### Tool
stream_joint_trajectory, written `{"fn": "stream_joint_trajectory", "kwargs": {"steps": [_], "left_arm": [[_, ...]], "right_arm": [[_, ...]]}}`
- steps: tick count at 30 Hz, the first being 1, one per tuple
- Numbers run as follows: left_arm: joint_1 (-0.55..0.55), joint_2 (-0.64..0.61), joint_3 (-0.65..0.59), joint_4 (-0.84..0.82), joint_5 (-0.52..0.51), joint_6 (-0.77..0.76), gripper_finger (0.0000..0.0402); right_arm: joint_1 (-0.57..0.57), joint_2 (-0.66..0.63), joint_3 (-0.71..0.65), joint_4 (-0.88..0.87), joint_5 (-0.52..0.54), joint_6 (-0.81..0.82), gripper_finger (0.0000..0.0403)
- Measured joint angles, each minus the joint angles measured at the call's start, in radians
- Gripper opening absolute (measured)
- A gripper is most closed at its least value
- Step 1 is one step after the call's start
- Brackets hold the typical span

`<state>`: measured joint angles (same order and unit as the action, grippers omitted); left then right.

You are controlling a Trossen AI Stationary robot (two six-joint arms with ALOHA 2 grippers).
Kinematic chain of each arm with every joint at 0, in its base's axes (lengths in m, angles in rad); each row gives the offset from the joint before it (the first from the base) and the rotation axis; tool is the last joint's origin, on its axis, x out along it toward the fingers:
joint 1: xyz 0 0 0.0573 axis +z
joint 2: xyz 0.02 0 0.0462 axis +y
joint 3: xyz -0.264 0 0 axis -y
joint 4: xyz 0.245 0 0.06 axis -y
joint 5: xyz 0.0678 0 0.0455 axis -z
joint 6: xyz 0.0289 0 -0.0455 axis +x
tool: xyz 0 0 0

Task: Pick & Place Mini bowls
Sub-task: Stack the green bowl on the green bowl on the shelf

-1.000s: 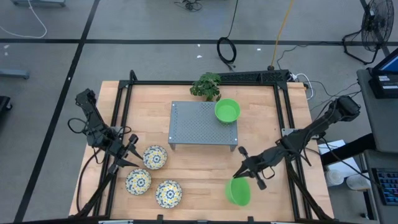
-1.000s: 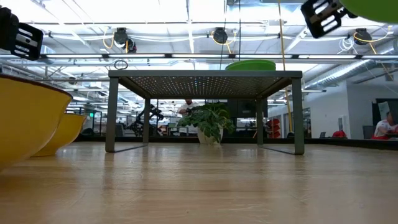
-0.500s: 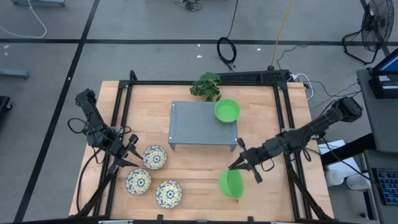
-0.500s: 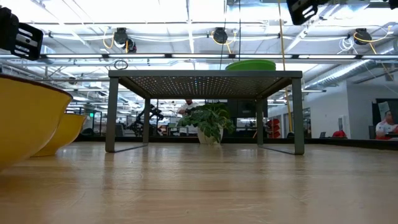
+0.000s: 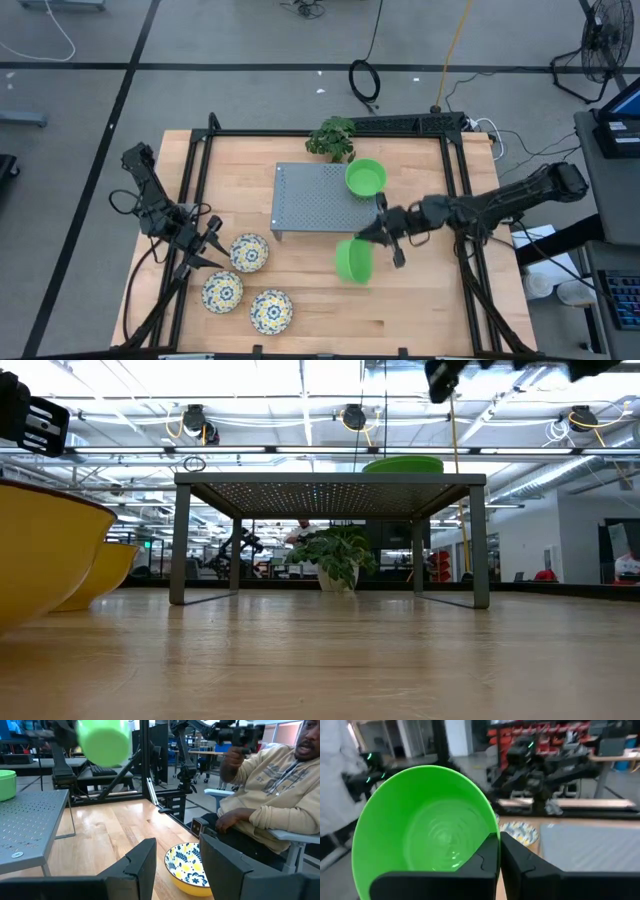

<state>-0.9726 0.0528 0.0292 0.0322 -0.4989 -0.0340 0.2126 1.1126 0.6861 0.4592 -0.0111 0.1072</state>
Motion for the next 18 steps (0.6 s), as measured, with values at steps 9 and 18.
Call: {"fn": "stream_joint_trajectory", "kwargs": {"steps": [9, 18], "left_arm": [[0.0, 0.0, 0.0, 0.0, 0.0, 0.0, 0.0152], [0.0, 0.0, 0.0, 0.0, 0.0, 0.0, 0.0152]], "right_arm": [[-0.303, 0.029, 0.353, -0.41, -0.1, 0.089, 0.0], [-0.577, 0.194, 0.79, -1.016, -0.098, 0.096, 0.0]]}}
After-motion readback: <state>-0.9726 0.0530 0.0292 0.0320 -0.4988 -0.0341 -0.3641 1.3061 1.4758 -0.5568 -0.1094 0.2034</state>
